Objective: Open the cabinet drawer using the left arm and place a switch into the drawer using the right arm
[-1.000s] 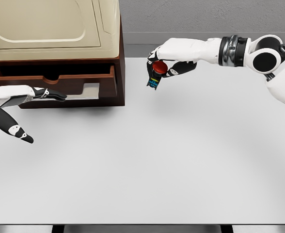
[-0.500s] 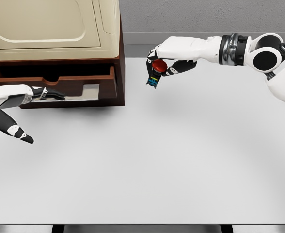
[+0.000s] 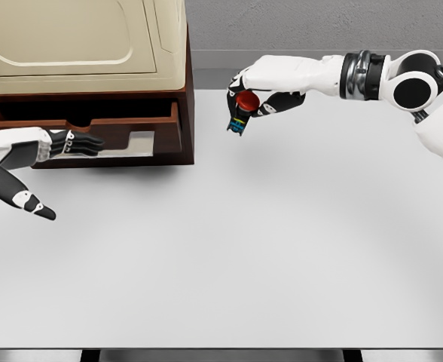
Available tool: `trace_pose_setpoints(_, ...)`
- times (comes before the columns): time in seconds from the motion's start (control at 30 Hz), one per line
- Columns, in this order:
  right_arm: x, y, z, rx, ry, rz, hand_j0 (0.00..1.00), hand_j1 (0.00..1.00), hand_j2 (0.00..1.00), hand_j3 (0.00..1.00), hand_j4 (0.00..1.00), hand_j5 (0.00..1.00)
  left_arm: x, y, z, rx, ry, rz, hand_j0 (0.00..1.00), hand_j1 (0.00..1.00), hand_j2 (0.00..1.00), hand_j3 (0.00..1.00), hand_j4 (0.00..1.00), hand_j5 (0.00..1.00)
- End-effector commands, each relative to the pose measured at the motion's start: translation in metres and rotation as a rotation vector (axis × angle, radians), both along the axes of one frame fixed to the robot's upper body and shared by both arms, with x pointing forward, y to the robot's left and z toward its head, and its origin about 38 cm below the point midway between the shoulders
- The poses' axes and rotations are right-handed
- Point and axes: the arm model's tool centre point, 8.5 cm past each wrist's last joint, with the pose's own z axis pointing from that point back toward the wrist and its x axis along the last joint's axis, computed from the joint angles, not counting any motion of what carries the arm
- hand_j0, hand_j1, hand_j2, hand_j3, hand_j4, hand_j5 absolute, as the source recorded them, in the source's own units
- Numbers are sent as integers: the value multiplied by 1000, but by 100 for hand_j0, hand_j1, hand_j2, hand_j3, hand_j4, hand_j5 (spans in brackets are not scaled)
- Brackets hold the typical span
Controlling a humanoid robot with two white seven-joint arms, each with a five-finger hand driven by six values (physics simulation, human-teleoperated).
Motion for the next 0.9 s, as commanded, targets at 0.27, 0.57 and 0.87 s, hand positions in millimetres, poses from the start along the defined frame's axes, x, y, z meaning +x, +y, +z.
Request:
trace_pose_setpoints(0.27,0,1,2,6,0,0,43,43,43,43,43,43,-3,5,-3,-27,31,22,100,100,100,100,100,100)
trace_pose_setpoints(0.57,1,1,5,6,-7,1,43,43,43,43,43,43,-7,17,-6,1,84,76,100,100,100,100,100,100)
trace_pose_setpoints(0.87,0,2,10,11,-14,5,43,43,43,43,43,43,-4,17,2,-3,61,78,100,100,100,100,100,100)
